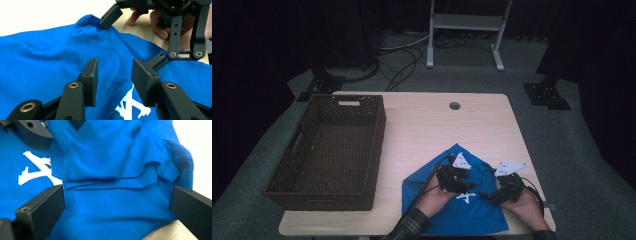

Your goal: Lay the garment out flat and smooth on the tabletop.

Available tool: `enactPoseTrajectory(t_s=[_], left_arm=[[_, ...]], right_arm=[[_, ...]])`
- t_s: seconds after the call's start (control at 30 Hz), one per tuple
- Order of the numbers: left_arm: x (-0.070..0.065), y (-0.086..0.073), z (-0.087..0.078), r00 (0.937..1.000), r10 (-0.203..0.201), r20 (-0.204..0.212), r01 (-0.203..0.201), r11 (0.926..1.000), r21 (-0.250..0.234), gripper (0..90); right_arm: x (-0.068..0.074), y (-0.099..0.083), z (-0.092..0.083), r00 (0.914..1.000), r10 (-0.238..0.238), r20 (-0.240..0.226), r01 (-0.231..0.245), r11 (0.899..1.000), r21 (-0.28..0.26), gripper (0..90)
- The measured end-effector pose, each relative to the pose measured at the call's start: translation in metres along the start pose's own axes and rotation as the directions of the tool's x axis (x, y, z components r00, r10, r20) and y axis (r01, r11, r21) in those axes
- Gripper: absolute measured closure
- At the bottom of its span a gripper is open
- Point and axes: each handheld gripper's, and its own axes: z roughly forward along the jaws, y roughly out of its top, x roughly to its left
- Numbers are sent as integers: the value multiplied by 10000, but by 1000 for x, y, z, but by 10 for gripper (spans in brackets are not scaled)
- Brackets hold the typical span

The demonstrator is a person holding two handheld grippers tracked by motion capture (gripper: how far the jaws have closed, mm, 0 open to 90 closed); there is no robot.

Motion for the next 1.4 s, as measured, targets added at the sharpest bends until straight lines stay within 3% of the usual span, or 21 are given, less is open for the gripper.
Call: enactPoseTrajectory(t_s=[0.37, 0.93, 1.03, 1.1, 1.13, 1.23, 1.4], left_arm=[[-5, -1, 11, 10000, 51, 38, -51, 10000, 75, 583], [-7, -9, 27, 9992, 222, -324, -210, 9991, 372, 583], [-8, -10, 27, 9987, 277, -422, -263, 9991, 333, 614], [-7, -10, 27, 9991, 206, -372, -194, 9993, 315, 677], [-7, -10, 27, 9993, 163, -351, -153, 9994, 300, 757], [-7, -10, 25, 9991, 9, -418, 3, 9996, 285, 828], [-6, -10, 24, 9991, -91, -422, 105, 9994, 319, 841]], right_arm=[[0, 0, 0, 10000, -6, -2, 6, 10000, -1, 0], [0, 0, 0, 10000, 2, 3, -2, 10000, 13, 0], [0, 0, 0, 10000, 2, 1, -2, 10000, 14, 0], [0, 0, 0, 10000, 2, 1, -2, 10000, 14, 0], [0, 0, 0, 10000, 2, 2, -2, 10000, 15, 0], [0, 0, 0, 10000, 1, 5, -1, 10000, 11, 0], [0, 0, 0, 10000, 1, 4, -1, 10000, 12, 0]])
